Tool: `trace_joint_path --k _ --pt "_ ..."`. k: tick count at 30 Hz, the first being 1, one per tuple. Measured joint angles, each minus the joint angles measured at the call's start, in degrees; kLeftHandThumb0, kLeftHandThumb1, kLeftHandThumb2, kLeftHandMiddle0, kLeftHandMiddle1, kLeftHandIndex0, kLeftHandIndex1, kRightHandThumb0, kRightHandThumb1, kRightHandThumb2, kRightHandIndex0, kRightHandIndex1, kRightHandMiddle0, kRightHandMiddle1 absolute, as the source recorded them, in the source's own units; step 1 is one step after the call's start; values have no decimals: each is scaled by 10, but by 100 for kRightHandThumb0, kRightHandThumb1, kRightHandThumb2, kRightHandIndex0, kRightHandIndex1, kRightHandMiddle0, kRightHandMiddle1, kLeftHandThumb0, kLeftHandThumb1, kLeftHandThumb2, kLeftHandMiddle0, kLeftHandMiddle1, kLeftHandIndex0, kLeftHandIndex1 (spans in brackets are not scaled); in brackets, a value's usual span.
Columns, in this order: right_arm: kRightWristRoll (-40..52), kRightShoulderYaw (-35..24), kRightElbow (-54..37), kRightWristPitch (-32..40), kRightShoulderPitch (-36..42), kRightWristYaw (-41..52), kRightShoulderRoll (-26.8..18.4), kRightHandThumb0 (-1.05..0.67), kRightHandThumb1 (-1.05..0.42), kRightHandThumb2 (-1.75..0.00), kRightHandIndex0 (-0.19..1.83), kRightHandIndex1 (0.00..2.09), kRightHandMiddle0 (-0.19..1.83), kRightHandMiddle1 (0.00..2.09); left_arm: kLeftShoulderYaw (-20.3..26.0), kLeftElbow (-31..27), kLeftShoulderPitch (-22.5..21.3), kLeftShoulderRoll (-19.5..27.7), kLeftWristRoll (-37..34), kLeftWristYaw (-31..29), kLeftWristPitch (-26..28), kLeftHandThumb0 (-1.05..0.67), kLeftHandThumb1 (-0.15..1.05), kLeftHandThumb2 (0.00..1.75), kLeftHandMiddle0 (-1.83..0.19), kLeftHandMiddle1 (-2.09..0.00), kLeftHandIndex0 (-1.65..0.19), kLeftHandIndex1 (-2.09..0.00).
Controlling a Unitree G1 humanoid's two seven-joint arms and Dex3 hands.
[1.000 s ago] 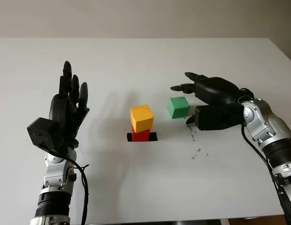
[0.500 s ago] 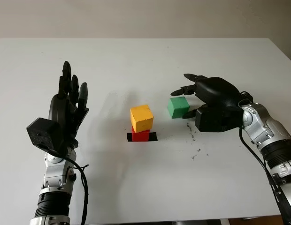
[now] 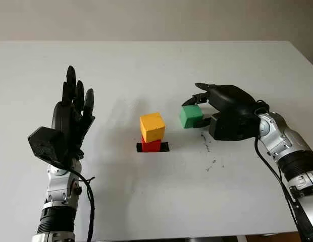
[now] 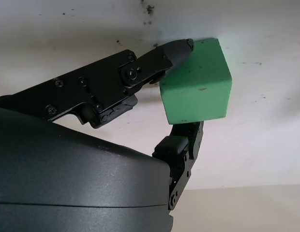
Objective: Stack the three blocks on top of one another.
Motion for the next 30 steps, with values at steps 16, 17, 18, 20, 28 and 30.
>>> trace_joint_path --k 16,17,18,20,28,30 --pt "141 -68 8 13 1 36 31 -34 -95 -5 25 5 34 140 0 0 2 0 1 1 0 -72 105 47 3 -5 5 -6" --pt "151 -73 5 19 1 47 32 -34 -95 -5 25 5 34 140 0 0 2 0 1 1 0 -72 105 47 4 -5 5 -6" --pt "162 -77 0 26 1 60 32 -34 -95 -5 24 4 33 141 0 0 2 0 1 1 0 -72 105 47 4 -5 5 -6" --pt "185 -88 -16 44 1 86 34 -34 -95 -5 23 4 33 142 0 0 2 0 1 1 0 -72 105 46 3 -5 5 -6" --pt "291 -133 -87 150 -5 182 59 -38 -96 -6 23 5 24 162 -1 -1 3 0 2 2 2 -74 105 45 3 -6 5 -6" --pt "321 -142 -108 201 -6 208 69 -40 -95 -5 23 4 24 164 -1 -1 3 0 2 2 2 -73 105 45 3 -6 5 -6"
